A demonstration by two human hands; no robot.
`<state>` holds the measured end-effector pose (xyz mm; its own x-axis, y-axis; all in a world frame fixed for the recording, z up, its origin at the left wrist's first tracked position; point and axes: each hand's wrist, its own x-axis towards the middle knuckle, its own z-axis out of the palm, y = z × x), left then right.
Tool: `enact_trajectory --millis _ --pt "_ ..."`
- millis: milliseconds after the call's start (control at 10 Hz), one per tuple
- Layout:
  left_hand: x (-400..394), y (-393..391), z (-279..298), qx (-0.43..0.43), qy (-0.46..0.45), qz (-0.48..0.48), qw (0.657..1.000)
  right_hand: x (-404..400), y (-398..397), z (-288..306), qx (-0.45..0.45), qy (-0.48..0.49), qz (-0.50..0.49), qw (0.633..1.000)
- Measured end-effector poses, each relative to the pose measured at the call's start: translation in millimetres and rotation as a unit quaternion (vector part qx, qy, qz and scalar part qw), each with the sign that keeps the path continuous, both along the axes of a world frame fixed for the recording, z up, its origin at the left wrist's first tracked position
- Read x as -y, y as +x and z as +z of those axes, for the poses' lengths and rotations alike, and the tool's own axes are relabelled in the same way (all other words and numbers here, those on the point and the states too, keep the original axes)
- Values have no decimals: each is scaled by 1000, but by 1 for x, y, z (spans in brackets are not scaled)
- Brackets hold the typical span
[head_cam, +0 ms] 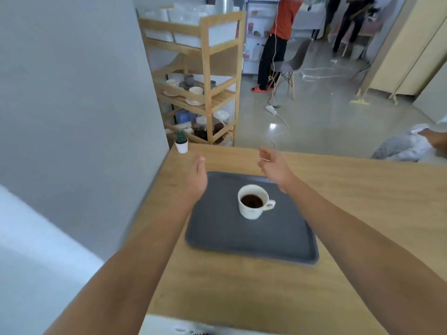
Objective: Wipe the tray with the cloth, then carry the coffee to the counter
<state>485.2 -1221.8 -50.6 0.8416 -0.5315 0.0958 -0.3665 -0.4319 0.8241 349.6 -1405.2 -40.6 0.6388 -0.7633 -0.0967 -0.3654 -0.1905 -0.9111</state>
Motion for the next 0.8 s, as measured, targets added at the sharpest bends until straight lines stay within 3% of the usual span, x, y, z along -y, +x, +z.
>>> enact_trajectory --millis 100,200,300,400,500,700,800 --pt "-22 -54 -19 54 30 -40 997 -33 -70 -21 1 -23 -83 996" --pt "-38 -96 -65 -20 59 -102 993 -70 -125 -54 -58 -96 -106 988" --pt "-63 -130 -106 39 177 -136 974 -103 -156 -97 -142 -132 -49 980" --pt "-88 -154 -136 144 268 -191 933 -135 -172 -142 -266 -227 -4 937" --pt "-97 -155 -146 203 300 -216 907 -152 -180 -164 -309 -300 10 902" --pt "-98 -155 -149 233 294 -207 904 -155 -180 -166 -320 -304 9 897" --pt "-96 -158 -150 244 285 -203 904 -157 -183 -163 -224 -248 -65 940"
